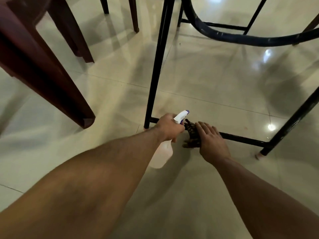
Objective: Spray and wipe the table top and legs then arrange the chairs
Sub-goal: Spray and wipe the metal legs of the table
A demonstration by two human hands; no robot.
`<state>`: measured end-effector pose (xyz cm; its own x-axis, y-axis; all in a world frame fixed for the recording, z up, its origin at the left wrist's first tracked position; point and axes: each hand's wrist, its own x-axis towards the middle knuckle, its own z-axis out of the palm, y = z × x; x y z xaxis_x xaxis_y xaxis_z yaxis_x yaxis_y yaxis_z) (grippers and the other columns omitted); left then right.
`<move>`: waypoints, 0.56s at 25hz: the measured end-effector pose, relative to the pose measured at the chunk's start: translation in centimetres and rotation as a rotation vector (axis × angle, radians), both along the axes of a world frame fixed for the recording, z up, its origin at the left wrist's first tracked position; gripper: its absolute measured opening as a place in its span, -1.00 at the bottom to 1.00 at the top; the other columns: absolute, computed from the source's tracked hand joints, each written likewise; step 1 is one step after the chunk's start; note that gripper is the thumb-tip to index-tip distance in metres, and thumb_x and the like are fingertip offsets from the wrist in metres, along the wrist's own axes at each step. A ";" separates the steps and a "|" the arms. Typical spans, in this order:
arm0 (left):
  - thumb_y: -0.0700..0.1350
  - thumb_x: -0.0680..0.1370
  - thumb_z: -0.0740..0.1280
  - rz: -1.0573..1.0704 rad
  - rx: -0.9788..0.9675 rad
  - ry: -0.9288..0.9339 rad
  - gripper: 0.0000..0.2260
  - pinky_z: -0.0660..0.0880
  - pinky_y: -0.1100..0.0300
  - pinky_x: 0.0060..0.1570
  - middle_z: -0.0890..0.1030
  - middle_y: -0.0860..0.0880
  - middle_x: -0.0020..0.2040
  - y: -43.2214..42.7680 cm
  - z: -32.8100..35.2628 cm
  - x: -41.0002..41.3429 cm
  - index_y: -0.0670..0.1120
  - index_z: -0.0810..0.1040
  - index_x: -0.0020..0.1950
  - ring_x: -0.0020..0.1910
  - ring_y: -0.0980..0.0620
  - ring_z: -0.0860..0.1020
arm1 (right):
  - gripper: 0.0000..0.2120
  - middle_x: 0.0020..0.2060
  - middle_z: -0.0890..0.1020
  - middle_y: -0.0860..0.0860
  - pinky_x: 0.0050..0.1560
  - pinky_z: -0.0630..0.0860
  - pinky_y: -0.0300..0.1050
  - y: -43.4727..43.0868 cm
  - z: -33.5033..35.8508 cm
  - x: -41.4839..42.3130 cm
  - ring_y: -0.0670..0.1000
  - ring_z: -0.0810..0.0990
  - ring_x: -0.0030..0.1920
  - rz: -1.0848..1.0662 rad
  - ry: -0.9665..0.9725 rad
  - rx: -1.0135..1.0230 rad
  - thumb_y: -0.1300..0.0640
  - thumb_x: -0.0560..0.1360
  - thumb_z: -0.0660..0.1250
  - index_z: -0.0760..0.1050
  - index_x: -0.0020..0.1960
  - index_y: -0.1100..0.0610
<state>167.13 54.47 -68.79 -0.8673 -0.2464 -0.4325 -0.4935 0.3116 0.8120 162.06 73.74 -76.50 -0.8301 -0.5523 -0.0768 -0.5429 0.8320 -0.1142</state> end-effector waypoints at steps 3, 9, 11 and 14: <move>-0.26 0.49 0.34 -0.038 0.000 -0.010 -0.92 0.51 0.19 -0.38 0.54 -0.05 -0.25 1.2 -0.2 -0.9 -0.10 0.54 -0.14 -0.56 -0.03 0.51 | -0.29 0.60 0.11 0.16 0.60 -0.08 0.04 6.1 0.2 0.4 0.14 0.01 0.61 -0.337 0.045 0.022 0.34 0.51 0.21 0.05 0.61 0.20; -0.27 0.50 0.34 -0.078 -0.005 0.006 -0.93 0.45 0.25 -0.50 0.51 -0.06 -0.26 3.7 -0.2 -1.5 -0.12 0.55 -0.15 -0.56 0.02 0.48 | -0.28 0.61 0.07 0.16 0.60 -0.08 0.07 8.3 1.2 -0.2 0.14 -0.03 0.61 -0.426 -0.032 0.004 0.15 0.56 0.31 0.03 0.61 0.17; -0.28 0.50 0.34 -0.086 -0.001 -0.017 -0.91 0.45 0.25 -0.52 0.50 -0.06 -0.25 4.8 -0.7 -1.0 -0.12 0.54 -0.16 -0.57 0.03 0.45 | -0.28 0.63 -0.02 0.05 0.54 -0.22 -0.11 7.3 1.6 0.2 0.03 -0.12 0.62 -0.225 -0.096 -0.055 0.26 0.57 0.20 -0.03 0.64 0.10; -0.28 0.50 0.33 -0.108 -0.004 -0.012 -0.93 0.48 0.21 -0.49 0.51 -0.07 -0.26 6.0 -1.2 -0.7 -0.13 0.55 -0.16 -0.56 -0.02 0.46 | -0.29 0.62 0.06 0.06 0.58 -0.12 -0.03 9.8 0.9 0.1 0.05 -0.04 0.62 -0.340 -0.033 -0.107 0.32 0.54 0.19 0.04 0.63 0.10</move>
<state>166.45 60.48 -70.00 -0.8836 -0.1538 -0.4423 -0.4667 0.3664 0.8050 162.15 83.54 -75.63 -0.9658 -0.2514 -0.0635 -0.2318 0.9467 -0.2235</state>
